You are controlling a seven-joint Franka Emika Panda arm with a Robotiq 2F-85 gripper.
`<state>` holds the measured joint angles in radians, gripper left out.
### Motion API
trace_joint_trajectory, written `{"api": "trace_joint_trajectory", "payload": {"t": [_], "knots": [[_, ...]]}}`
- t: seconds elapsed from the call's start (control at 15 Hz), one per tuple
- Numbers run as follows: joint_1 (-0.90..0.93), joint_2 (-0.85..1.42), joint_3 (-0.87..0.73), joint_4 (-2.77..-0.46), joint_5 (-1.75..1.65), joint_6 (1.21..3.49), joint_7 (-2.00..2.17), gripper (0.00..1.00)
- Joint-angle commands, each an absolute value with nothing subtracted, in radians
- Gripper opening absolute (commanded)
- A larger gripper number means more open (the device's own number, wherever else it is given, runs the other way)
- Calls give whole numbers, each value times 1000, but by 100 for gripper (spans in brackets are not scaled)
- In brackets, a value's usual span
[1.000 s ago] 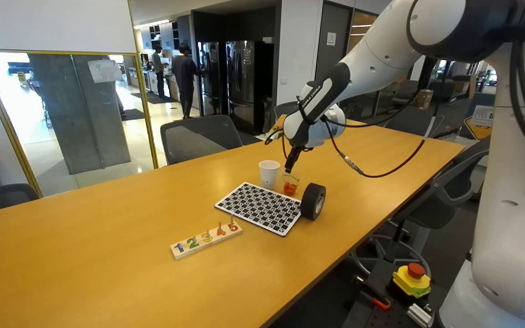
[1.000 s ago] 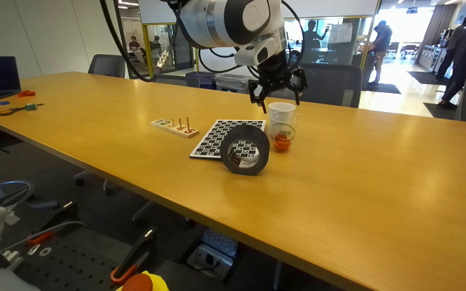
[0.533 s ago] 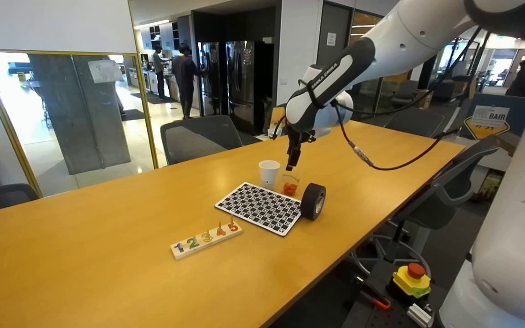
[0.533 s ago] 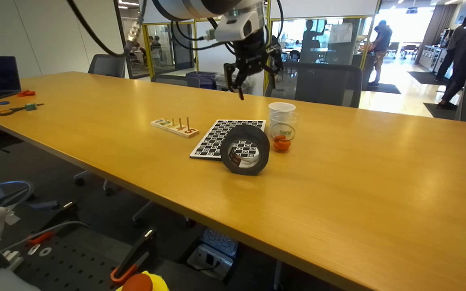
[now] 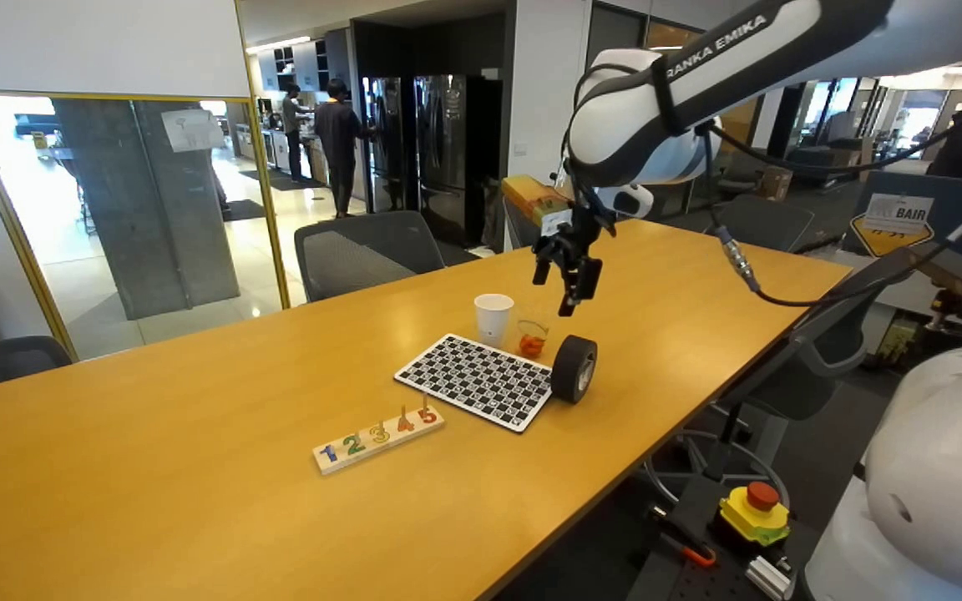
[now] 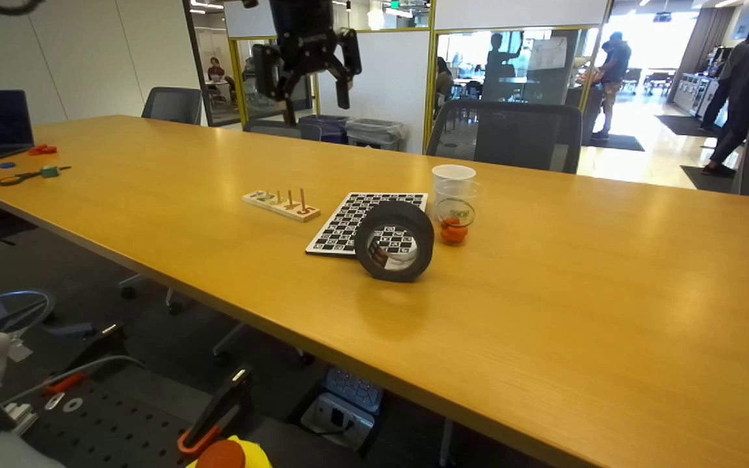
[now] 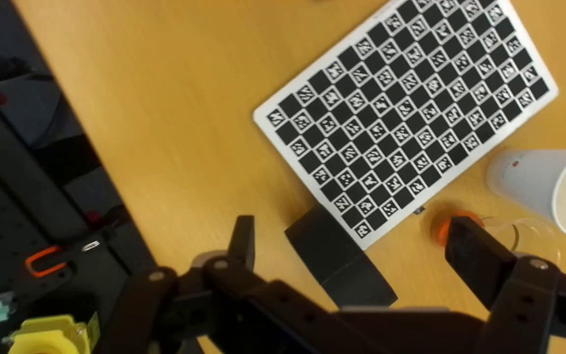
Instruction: Put the yellow circles into the white cup and the orange circles into the transparent cup.
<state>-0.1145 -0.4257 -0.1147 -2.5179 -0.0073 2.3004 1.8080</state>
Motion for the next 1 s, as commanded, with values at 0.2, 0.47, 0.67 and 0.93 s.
{"api": "trace_joint_trajectory", "payload": {"t": [0.2, 0.47, 0.67, 0.93], "knots": [[-109, -731, -43, -2651, 16, 2032, 1518, 100], [-112, -768, -36, -2655, 5, 1955, 1318, 100], [-114, -772, -38, -2653, 0, 1935, 1157, 100], [-117, -779, -33, -2659, -7, 1918, 943, 100]]}}
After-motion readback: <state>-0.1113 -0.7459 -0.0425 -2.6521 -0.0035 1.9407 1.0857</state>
